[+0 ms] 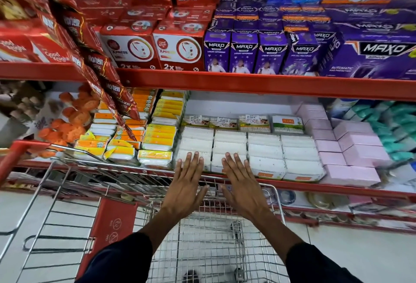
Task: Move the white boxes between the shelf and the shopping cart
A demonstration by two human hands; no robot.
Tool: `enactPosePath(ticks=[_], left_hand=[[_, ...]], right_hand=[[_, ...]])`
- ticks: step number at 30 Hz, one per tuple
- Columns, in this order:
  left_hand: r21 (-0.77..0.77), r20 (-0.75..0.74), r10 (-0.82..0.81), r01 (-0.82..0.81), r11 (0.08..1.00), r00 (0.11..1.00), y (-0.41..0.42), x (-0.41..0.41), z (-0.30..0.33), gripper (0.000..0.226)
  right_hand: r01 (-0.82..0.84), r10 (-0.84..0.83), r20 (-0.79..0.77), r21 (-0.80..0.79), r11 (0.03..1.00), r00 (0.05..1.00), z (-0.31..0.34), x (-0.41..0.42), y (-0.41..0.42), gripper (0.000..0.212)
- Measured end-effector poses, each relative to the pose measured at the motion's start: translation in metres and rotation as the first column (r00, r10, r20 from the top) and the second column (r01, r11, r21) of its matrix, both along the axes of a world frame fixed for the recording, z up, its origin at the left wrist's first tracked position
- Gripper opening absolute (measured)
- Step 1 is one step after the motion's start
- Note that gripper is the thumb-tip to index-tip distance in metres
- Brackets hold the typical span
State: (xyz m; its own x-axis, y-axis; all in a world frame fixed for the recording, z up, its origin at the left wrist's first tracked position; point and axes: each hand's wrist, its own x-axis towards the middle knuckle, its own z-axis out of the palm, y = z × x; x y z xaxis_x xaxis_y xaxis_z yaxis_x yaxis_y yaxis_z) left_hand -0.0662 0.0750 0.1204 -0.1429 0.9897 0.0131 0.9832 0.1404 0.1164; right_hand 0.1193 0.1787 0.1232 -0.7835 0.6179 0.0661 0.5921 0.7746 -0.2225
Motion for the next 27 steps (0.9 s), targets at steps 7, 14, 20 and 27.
enactPosePath(ticks=[7,14,20,27], left_hand=[[0.037,0.001,-0.101,0.101,0.994,0.995,0.019,0.049,0.012,0.074],[0.021,-0.026,-0.230,0.231,0.973,0.973,0.062,0.113,0.013,0.069],[-0.044,-0.058,-0.240,0.238,0.970,0.969,0.078,0.136,0.003,0.069],[-0.026,-0.052,-0.202,0.201,0.979,0.978,0.078,0.141,0.008,0.068]], right_hand=[[0.055,-0.055,-0.073,0.001,0.998,0.996,0.016,0.052,0.010,0.075],[0.214,-0.214,-0.068,-0.004,0.977,0.975,0.017,0.130,0.041,0.077],[0.231,-0.231,-0.019,-0.016,0.973,0.973,0.008,0.153,0.058,0.076],[0.219,-0.219,0.022,0.006,0.976,0.975,0.007,0.155,0.060,0.078]])
